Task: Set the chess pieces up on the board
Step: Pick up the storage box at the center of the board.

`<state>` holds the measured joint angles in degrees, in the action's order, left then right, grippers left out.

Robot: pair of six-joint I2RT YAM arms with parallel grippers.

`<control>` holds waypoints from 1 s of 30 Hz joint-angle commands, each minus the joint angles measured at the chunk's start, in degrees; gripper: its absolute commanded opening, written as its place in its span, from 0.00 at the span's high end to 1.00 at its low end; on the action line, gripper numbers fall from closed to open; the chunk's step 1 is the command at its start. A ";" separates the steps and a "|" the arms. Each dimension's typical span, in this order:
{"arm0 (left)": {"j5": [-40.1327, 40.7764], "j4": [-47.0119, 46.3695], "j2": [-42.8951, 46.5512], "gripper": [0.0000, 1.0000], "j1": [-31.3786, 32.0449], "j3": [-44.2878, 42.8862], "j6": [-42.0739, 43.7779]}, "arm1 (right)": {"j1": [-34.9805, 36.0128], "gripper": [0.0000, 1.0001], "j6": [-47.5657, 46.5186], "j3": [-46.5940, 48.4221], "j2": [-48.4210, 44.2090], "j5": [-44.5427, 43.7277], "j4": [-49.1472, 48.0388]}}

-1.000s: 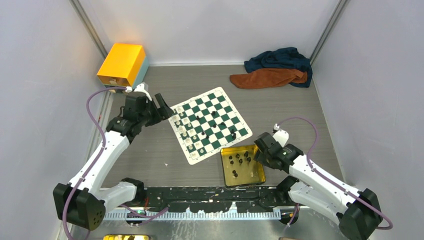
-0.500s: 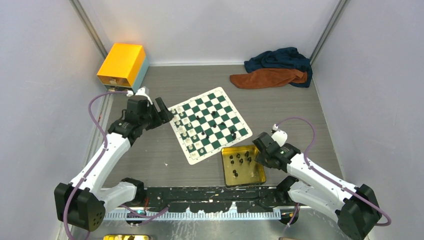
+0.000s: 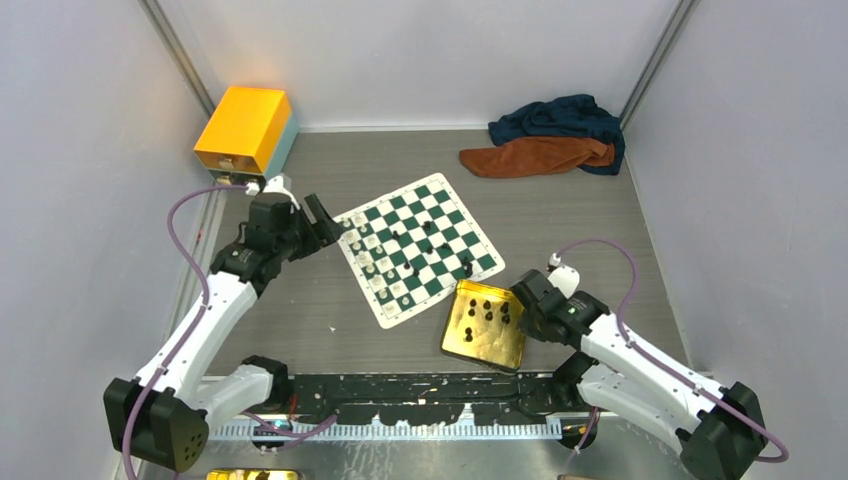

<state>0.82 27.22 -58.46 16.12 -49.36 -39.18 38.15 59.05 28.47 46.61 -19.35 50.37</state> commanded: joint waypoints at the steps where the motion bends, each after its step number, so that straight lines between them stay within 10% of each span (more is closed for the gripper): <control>1: 1.54 0.56 2.46 0.25 0.43 -0.62 -1.40 | 0.08 0.82 2.90 1.69 -2.96 -0.15 3.19; 12: 3.43 3.88 2.11 0.26 2.26 -4.52 -1.94 | 0.24 0.99 7.03 4.86 -9.11 2.04 12.72; 30: 4.16 10.13 -7.57 0.27 4.35 -20.65 -0.94 | 0.22 0.99 8.52 32.72 -2.32 -4.76 27.99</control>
<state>4.29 36.03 -64.79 20.08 -65.56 -40.51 38.15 65.34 53.71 41.12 -19.29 76.34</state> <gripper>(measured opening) 0.735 0.154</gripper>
